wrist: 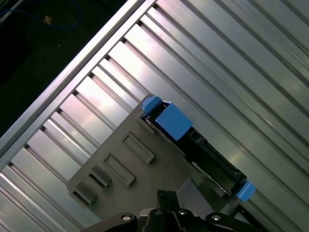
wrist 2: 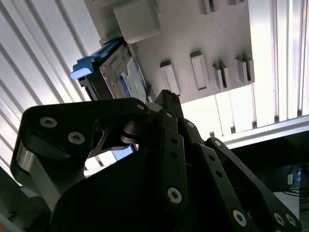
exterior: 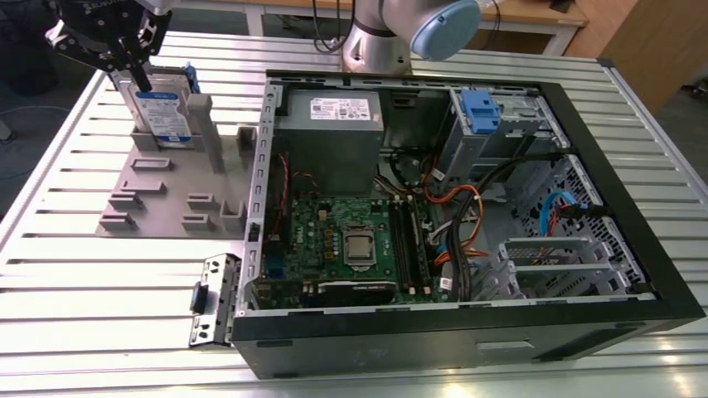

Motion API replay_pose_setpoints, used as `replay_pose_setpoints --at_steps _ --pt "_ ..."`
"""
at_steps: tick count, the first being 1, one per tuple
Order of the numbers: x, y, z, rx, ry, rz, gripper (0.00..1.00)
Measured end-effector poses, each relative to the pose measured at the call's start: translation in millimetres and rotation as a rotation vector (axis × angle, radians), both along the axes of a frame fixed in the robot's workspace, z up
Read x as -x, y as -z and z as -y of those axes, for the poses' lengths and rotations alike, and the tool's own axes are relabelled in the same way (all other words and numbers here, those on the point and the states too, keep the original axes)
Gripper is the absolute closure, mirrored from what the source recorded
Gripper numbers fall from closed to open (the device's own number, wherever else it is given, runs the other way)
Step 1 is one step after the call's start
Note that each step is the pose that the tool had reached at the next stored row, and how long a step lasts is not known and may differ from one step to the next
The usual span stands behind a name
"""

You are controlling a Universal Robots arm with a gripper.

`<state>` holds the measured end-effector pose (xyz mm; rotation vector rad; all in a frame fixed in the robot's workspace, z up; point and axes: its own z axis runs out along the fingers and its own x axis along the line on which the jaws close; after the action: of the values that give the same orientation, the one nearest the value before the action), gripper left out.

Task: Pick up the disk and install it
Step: 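Pick up the disk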

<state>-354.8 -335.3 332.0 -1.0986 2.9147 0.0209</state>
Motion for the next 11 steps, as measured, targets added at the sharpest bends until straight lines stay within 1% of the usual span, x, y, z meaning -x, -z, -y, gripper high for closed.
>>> replay_pose_setpoints --at_steps 11 --pt "0.0 0.0 0.0 0.0 -0.019 0.0 0.9"
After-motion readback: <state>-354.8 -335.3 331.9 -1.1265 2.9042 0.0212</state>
